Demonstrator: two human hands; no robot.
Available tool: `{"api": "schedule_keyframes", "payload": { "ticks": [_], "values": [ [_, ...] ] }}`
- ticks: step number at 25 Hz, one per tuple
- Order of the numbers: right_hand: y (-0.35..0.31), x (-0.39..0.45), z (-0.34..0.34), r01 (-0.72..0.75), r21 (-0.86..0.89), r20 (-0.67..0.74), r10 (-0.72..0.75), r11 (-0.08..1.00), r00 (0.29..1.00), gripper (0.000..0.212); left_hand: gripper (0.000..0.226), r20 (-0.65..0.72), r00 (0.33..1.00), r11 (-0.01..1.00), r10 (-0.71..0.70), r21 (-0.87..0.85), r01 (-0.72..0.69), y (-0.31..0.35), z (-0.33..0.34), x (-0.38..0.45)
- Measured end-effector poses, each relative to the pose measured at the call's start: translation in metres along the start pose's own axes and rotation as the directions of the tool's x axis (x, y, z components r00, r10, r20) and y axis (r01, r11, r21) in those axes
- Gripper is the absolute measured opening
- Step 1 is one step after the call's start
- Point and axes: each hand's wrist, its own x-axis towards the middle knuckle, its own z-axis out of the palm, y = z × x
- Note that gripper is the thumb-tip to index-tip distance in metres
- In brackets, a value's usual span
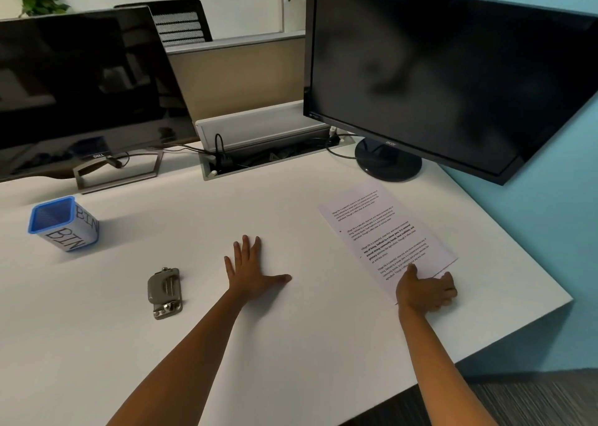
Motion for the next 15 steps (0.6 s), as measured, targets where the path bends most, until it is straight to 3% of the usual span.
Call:
{"api": "schedule_keyframes", "payload": {
  "ticks": [4,8,11,15],
  "values": [
    [-0.009,-0.009,0.006,0.122,-0.024,-0.031,-0.122,0.992,0.992,0.075,0.128,0.019,1.000,1.000,0.018,0.008,-0.018,-0.002,-0.002,-0.001],
    [-0.020,-0.029,0.021,0.335,-0.037,0.064,-0.332,0.942,0.941,0.068,0.121,0.029,0.996,0.995,0.079,0.057,-0.080,-0.011,-0.003,-0.009],
    [-0.023,-0.053,0.037,0.496,-0.009,0.181,-0.486,0.868,0.855,0.061,0.121,0.008,0.994,0.990,0.113,0.089,-0.113,-0.017,-0.002,-0.018],
    [-0.023,-0.092,0.059,0.682,0.068,0.318,-0.664,0.728,0.677,0.056,0.110,-0.072,0.983,0.972,0.171,0.175,-0.157,-0.029,0.008,-0.032]
  ]
}}
